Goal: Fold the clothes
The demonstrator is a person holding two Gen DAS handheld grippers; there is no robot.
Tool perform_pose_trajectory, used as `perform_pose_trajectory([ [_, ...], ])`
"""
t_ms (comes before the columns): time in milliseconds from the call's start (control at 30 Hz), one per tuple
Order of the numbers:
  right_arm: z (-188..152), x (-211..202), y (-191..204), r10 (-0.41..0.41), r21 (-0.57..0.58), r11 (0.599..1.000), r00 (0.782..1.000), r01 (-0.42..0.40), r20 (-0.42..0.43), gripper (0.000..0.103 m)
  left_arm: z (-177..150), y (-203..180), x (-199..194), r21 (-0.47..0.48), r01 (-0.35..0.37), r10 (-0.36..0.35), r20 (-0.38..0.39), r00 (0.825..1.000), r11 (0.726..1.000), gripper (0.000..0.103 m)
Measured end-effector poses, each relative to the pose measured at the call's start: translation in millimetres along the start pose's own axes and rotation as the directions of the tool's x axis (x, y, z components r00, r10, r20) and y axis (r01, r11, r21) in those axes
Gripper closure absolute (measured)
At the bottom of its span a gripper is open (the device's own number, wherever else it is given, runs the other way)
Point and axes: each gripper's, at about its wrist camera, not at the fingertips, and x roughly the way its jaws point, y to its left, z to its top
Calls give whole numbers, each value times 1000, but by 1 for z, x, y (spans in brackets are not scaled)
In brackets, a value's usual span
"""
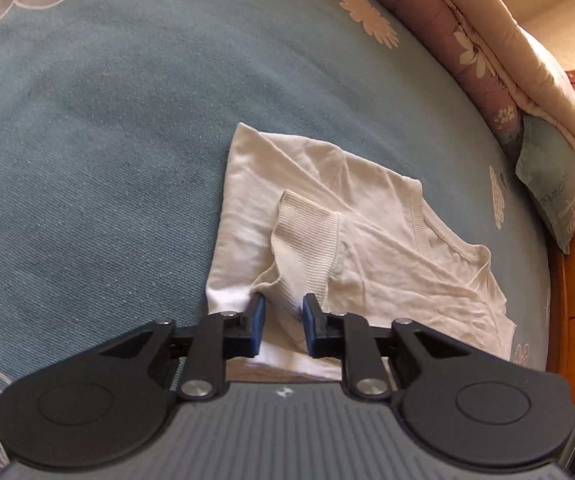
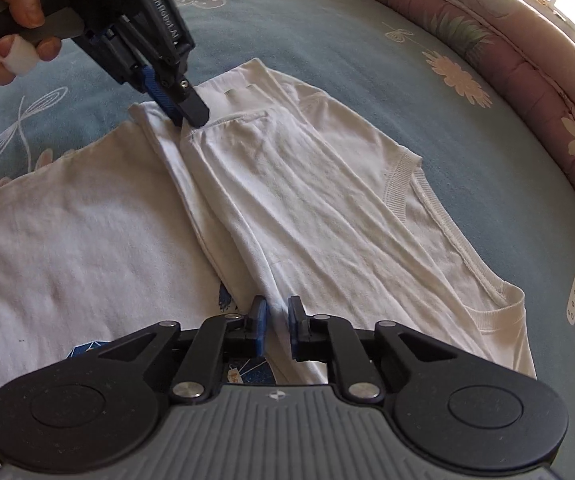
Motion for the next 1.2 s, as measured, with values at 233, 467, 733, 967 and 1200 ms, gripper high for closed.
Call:
perform_pose_trajectory([
  [233, -33, -38, -23, -152, 206, 967, 988, 147, 7, 59, 1, -47, -21, 340, -75, 53, 71, 996, 937, 59],
  [467, -101, -76, -55, -304, 393, 865, 949, 313, -86, 59, -26, -125, 6, 573, 33, -41, 1, 999, 819, 57],
  [733, -170, -77, -73, -306, 409, 849, 943, 334, -133, 74, -66, -196, 34, 710, 115, -94, -69, 993, 695, 56],
  [967, -175, -71, -81, -223, 297, 933, 974, 204, 30, 74, -88, -231, 53, 734, 132, -75, -110, 991, 666, 52],
  [1200, -199, -77, -94, -215, 452, 874, 976, 178, 31, 99, -99, -260, 71, 746, 119, -60, -105, 993, 655, 52],
])
